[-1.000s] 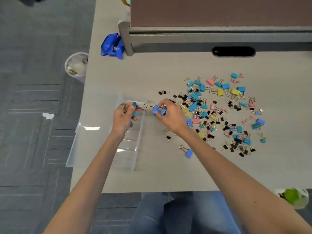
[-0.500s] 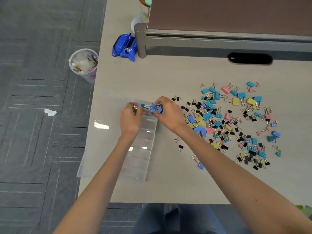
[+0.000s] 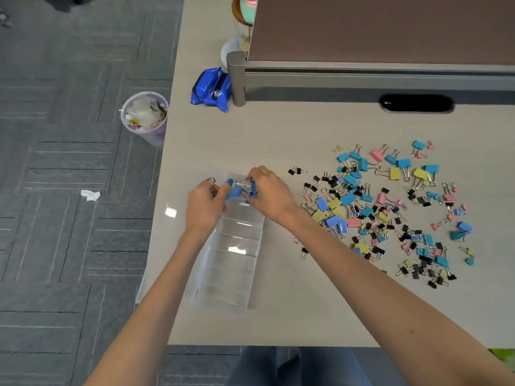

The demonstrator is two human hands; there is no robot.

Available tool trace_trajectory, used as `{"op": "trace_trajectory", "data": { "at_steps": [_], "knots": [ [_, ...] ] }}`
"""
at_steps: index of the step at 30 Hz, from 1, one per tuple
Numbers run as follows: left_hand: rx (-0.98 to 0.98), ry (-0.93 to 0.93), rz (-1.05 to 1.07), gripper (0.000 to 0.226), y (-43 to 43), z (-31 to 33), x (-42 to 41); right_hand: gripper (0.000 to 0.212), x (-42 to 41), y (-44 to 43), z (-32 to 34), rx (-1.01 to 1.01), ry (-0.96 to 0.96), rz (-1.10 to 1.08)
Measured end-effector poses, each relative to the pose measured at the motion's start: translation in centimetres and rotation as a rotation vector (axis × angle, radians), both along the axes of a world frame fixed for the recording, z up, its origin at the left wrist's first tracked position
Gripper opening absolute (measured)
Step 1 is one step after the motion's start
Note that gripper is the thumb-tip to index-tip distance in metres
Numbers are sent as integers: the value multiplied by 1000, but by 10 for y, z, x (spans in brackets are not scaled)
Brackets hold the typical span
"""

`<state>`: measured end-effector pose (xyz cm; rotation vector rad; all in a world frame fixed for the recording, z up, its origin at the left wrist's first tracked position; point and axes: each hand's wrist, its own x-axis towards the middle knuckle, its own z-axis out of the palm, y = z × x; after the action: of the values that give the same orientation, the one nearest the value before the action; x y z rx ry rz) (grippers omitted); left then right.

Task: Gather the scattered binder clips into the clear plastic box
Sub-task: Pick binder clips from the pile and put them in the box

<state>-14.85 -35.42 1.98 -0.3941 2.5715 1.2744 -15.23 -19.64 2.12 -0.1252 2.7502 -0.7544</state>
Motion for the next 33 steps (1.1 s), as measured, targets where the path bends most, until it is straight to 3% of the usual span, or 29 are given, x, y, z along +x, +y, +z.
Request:
{"op": "trace_trajectory", "data": {
  "at_steps": [4,10,13,17,24,28,33],
  "knots": [
    [1,-40,-59,38,-2,0,-1,49,8,1,-7,-91,31,-8],
    [13,-129,-181,17,-4,2,-3,48,7,-2,-12,-171,87,-14],
    [25,-158,-189,21,-7,1,-4,49,9,-1,-13,-229,84,9],
    [-112,-55,-289,22,-10,1,-7,44,14,4,-14,-194,188,-3],
    [-471,286,-594,12,6,11,-18,23,31,26,-15,-159,342,-159],
    [-524,259,-682,14,16,7,-25,19,36,34,-18,-181,348,-221],
    [-473,307,-647,34,21,1,-28,21,40,42,-28,-213,321,-275]
  ]
}}
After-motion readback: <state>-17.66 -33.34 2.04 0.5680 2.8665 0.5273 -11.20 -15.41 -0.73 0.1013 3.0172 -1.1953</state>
